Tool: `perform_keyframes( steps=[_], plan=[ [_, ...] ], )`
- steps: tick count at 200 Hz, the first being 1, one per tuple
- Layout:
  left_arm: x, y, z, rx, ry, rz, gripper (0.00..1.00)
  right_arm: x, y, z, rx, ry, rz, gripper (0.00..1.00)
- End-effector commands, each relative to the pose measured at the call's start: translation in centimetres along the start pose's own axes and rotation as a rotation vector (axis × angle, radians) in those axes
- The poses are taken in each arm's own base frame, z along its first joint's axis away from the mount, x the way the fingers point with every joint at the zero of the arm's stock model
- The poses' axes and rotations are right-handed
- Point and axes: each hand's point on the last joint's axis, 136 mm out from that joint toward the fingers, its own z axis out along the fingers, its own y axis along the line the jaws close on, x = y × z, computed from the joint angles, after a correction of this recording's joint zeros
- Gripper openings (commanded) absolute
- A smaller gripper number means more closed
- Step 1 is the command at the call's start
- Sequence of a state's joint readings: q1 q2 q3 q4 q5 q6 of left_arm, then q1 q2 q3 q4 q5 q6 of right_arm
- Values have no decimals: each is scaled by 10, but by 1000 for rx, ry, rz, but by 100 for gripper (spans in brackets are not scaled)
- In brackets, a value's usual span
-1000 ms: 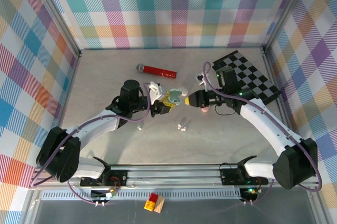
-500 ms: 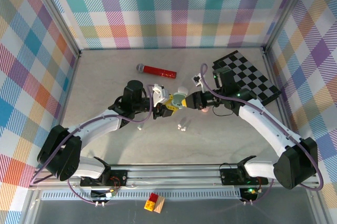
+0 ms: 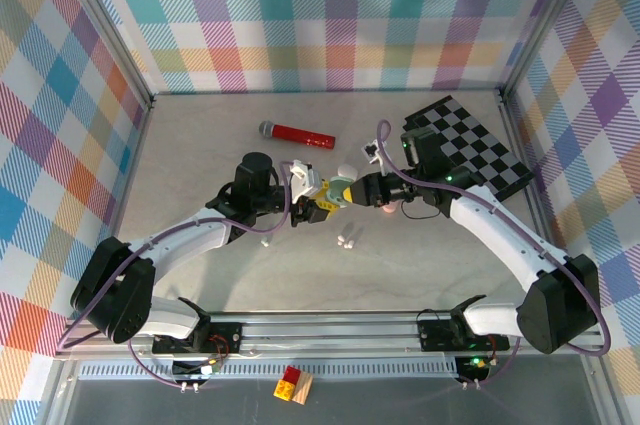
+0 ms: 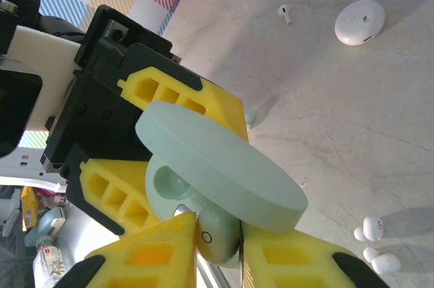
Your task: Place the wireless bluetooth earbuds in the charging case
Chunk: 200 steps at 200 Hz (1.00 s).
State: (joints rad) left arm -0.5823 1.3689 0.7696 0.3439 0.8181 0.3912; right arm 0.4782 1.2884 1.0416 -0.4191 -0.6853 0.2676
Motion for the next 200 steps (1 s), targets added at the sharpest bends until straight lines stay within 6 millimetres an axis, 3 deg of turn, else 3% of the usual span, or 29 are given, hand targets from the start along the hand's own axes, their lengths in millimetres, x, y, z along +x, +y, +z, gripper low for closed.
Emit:
perform_keyframes(
  steps=[1, 73, 108, 134, 169, 200],
  plan=[
    [-27, 0, 0, 1, -77, 60, 36, -7, 5, 0, -8, -10, -45, 24],
    [-27, 5, 0, -22, -80, 45, 36, -12, 11, -13, 29, -61, -95, 42],
    [-23, 28, -9, -90, -108, -23, 36, -9, 27, -25, -8, -121, -210, 51],
    [-23, 55, -25, -192, -161, -65, 35, -3, 32, -26, -50, -143, -236, 56],
    [-18, 102, -60, -390, -221, -140, 35, 10, 29, 0, -40, -75, -230, 59],
    [-16, 124, -89, -477, -260, -189, 35, 24, 20, 47, -41, 11, -189, 59]
  ],
)
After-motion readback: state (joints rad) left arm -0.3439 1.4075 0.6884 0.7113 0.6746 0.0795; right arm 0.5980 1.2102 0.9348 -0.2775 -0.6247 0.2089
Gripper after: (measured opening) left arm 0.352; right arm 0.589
